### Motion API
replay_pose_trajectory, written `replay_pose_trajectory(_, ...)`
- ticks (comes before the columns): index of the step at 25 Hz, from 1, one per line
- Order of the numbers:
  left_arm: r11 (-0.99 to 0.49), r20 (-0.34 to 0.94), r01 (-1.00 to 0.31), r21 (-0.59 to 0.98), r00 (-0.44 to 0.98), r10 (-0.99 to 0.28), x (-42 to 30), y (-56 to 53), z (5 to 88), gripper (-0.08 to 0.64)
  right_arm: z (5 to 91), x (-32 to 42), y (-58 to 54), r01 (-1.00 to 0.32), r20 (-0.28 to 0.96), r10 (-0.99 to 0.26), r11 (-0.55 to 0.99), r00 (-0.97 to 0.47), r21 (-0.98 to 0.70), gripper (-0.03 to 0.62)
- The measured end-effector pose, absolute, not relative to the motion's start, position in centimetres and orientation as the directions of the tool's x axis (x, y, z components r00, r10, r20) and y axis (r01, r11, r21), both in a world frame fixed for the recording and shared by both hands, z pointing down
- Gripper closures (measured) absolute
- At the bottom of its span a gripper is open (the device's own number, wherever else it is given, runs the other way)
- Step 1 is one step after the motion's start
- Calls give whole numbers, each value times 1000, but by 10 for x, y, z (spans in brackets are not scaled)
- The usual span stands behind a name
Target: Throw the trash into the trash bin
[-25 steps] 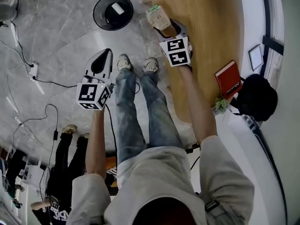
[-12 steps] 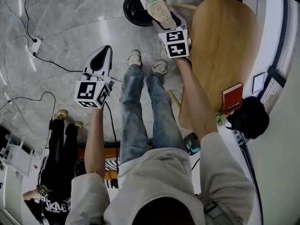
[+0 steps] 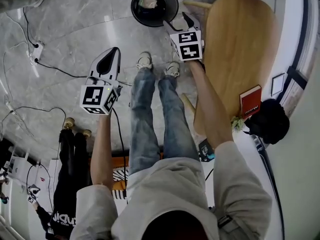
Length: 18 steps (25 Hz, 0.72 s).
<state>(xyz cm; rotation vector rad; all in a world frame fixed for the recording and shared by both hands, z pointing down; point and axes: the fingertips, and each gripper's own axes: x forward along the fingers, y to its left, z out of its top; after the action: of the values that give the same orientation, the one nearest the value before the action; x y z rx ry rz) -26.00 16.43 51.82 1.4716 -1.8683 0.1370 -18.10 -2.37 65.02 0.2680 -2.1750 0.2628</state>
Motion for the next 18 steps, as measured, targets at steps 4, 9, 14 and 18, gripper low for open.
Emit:
replay_pose_trajectory(4,309,589,-887,343,-53,-806,-251,150,511,543,634,-171,-33,-309,796,-124,948,-592,-82,332)
replay_pose_trajectory(9,282,581,-898,337,-38,-813,-241,140,506,543,614,-157,-41,-344,762,-169,936,-625,-74,548)
replay_pose_trajectory(14,269,574,-905,331,-33,-818,-226,137,502,543,603,-139,-37,-340,744,-159,935,-649,-97,561)
replay_pose_trajectory(18,256,557,-912,319,-39,-830,-219,130,490,543,580,-129,-35,-340,712,-165,934,-683,-110,563)
